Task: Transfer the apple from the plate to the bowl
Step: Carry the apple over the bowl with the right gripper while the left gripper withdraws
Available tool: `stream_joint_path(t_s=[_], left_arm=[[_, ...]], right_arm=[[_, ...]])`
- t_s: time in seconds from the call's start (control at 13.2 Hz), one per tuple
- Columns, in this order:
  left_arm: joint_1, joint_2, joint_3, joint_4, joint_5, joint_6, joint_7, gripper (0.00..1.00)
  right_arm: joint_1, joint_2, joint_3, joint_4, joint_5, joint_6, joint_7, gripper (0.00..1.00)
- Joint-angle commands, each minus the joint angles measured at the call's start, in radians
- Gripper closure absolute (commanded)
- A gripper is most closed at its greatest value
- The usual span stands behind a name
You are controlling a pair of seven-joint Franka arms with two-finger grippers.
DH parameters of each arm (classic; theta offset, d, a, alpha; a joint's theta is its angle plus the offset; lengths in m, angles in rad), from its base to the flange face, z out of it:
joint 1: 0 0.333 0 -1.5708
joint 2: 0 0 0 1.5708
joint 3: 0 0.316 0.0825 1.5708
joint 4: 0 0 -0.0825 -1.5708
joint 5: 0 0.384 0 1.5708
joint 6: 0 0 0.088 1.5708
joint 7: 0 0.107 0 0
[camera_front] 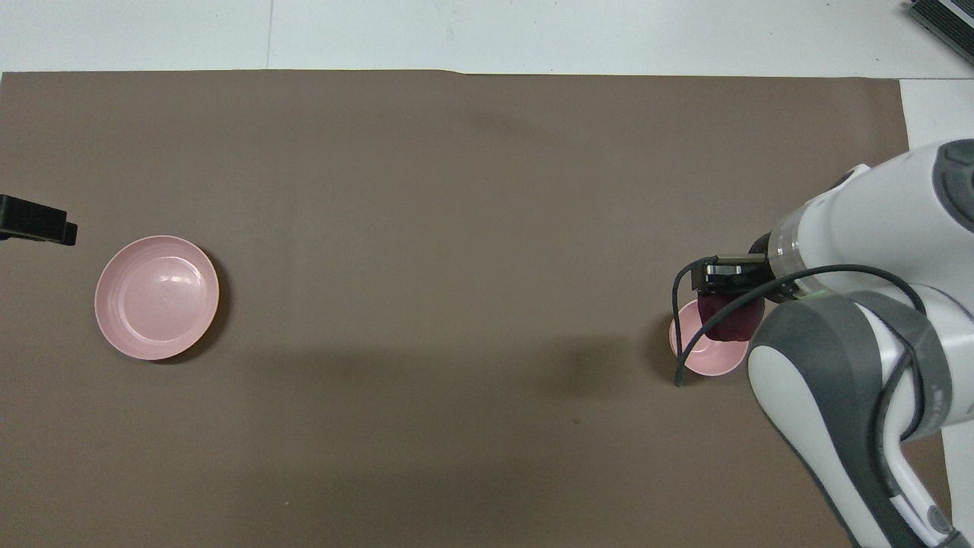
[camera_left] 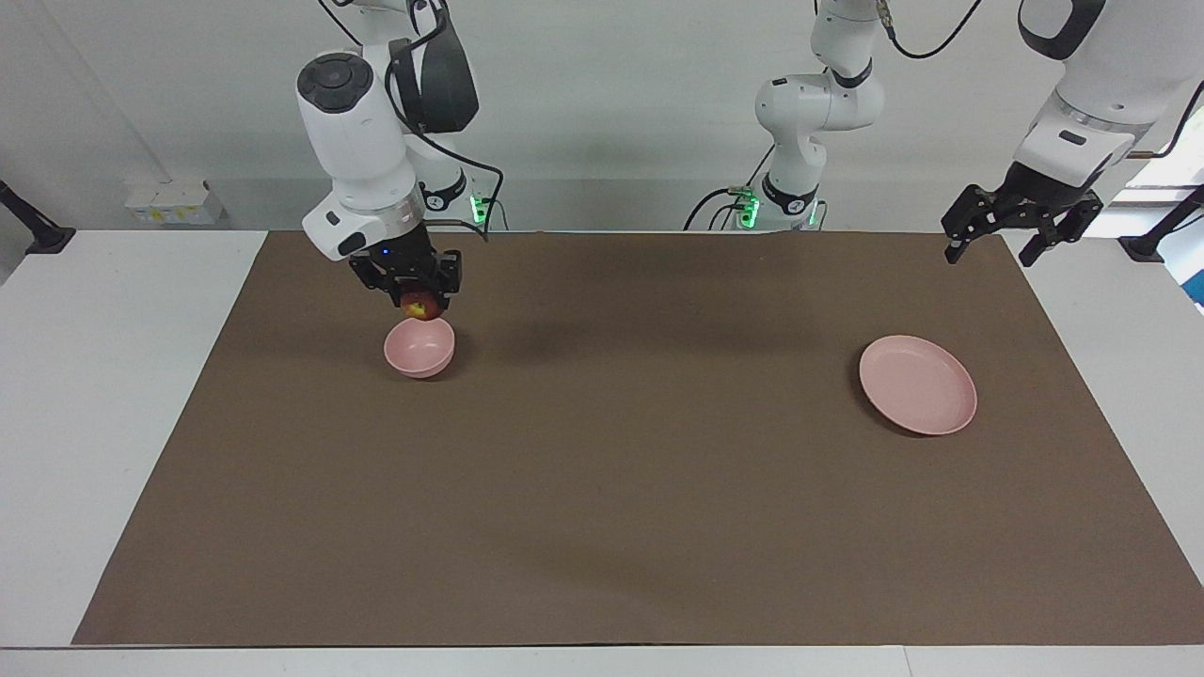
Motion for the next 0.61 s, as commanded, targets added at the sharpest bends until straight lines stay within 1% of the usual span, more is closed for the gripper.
stream_joint_path(t_s=[0.0,0.08,0.3,0.53], left_arm=[[0.005,-0.024,-0.007,-0.023,0.003,-0.015,-0.01,0.0],[0.007,-0.025,-0.007,-0.029,-0.009,-0.018,-0.007,0.0],[0.031,-0.036,-0.007,-0.044,-0.011,-0.019,0.025,0.0],[0.036,-0.08,-0.005,-0.107,-0.012,-0.038,0.037,0.0]], right_arm=[[-0.047,-0.12,0.011,-0.204,-0.02,0.094,-0.066,1.0],[-0.061,-0.135,0.011,-0.261,-0.02,0.142,-0.077,1.0],[-0.084,-0.128,0.011,-0.379,-0.02,0.3,-0.081,1.0],[-0.086,-0.084,0.011,-0.441,-0.02,0.432,-0.081,1.0]])
